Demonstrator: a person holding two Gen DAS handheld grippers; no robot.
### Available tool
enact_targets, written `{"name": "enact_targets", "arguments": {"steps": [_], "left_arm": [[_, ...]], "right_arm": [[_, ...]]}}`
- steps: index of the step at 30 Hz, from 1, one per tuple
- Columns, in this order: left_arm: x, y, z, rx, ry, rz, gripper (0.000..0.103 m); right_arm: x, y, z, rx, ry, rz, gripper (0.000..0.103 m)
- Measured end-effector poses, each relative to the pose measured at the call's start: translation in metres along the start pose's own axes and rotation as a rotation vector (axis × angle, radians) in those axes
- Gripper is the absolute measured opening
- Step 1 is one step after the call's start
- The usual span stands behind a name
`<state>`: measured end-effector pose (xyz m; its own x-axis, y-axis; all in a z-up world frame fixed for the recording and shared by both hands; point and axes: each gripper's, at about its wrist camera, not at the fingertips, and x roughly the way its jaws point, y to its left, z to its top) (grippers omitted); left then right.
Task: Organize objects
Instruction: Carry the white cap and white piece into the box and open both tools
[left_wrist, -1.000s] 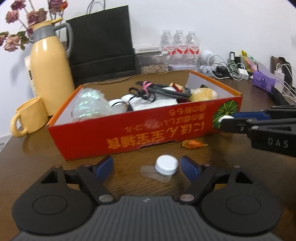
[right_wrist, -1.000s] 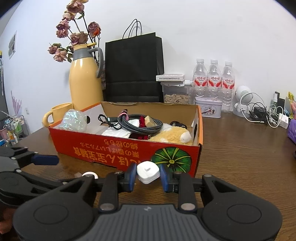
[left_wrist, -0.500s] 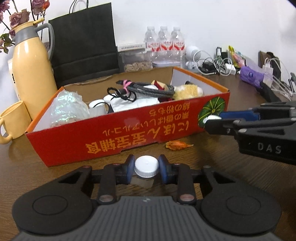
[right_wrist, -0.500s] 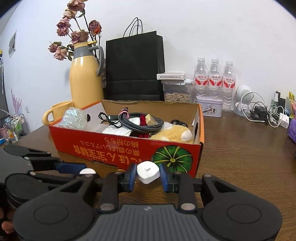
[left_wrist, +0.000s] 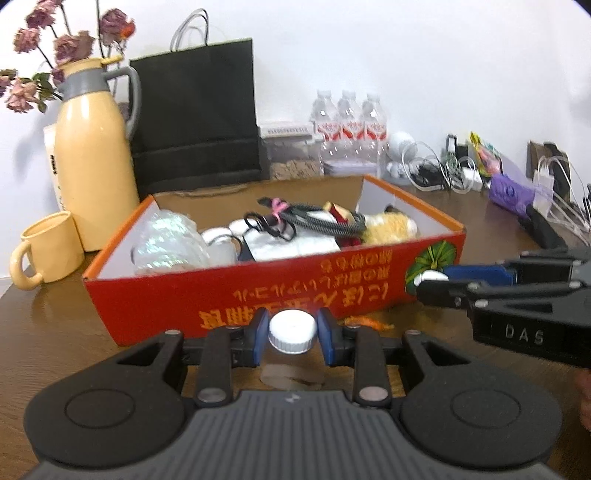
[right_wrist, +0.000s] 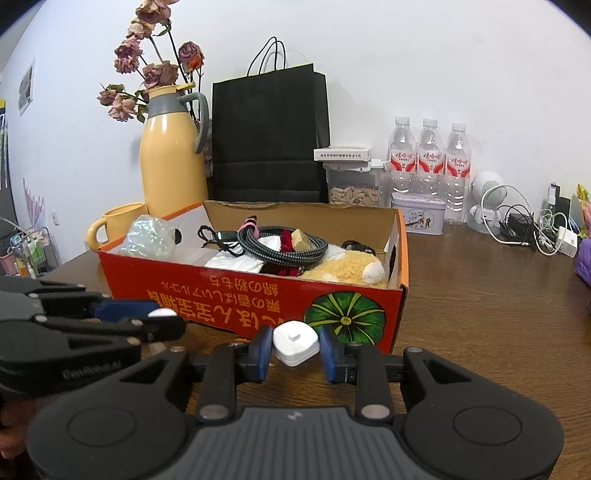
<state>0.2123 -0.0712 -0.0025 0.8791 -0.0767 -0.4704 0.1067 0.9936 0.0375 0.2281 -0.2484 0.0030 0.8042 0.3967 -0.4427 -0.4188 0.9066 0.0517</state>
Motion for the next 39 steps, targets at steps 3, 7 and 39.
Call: {"name": "enact_targets", "arguments": {"steps": [3,7,39], "left_arm": [[-0.008,0.003,0.005,-0.017,-0.035,0.012,0.029],[-0.018,0.006,0.015,-0.049,-0.079,0.016,0.029],[0.052,0.052,0.1,-0.188,-0.166,0.088,0.029]], "right_arm": [[-0.002,0.002,0.0,-0.007,-0.015,-0.004,0.027],[-0.01,0.007,0.005,-0.021,-0.062,-0.009,0.027],[0.071,0.009,0.091,-0.061,-0.152,-0.068,0.027]]}}
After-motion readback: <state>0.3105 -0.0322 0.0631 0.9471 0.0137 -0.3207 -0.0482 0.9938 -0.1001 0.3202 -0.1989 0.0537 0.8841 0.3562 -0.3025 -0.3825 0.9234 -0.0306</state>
